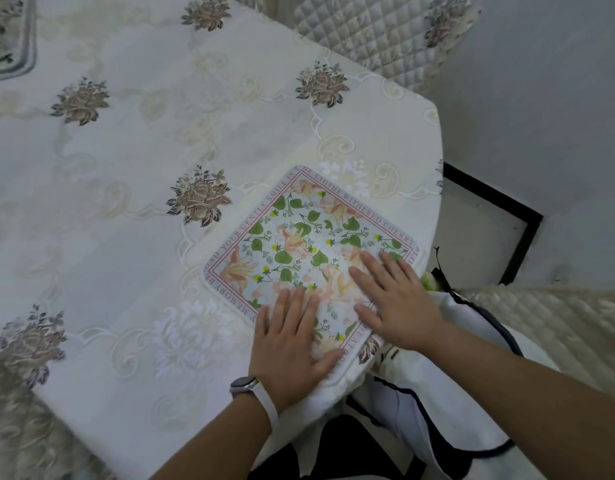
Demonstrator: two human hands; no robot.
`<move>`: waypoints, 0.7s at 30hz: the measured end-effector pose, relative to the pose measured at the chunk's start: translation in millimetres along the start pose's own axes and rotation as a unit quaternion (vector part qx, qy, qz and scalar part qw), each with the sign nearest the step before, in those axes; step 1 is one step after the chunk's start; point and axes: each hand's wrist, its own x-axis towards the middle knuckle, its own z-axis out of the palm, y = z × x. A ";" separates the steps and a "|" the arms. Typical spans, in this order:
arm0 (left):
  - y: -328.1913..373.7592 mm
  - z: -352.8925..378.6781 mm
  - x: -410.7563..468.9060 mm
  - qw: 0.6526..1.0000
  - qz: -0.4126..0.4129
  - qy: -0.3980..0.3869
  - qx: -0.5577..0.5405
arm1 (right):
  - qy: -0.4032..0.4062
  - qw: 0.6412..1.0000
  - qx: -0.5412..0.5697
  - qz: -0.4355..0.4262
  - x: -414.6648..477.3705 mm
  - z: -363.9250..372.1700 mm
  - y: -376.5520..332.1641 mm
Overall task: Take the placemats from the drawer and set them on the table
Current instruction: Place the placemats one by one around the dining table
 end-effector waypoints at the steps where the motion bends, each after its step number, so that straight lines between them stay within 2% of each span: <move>1: -4.0 -1.4 -1.7 1.000 -0.016 0.001 -0.003 | -0.001 1.000 0.002 0.019 1.8 -3.5 6.7; 7: -50.5 -12.6 -21.1 0.991 -0.131 0.003 -0.024 | -0.029 0.994 0.049 0.089 13.4 -24.8 46.0; 10: -78.4 -18.3 -47.3 0.983 -0.182 -0.007 -0.025 | -0.027 0.996 0.010 0.083 20.1 -31.4 59.0; 15: -100.7 -32.3 -104.0 0.938 -0.325 0.025 -0.119 | 0.044 0.999 -0.025 0.007 42.7 -53.0 47.8; 18: -101.2 -37.1 -136.2 0.909 -0.373 0.030 -0.185 | 0.038 0.996 -0.018 -0.078 57.3 -57.2 12.0; 21: -99.8 -45.1 -168.7 0.886 -0.410 0.065 -0.205 | 0.003 0.982 0.003 -0.187 64.4 -58.3 -45.2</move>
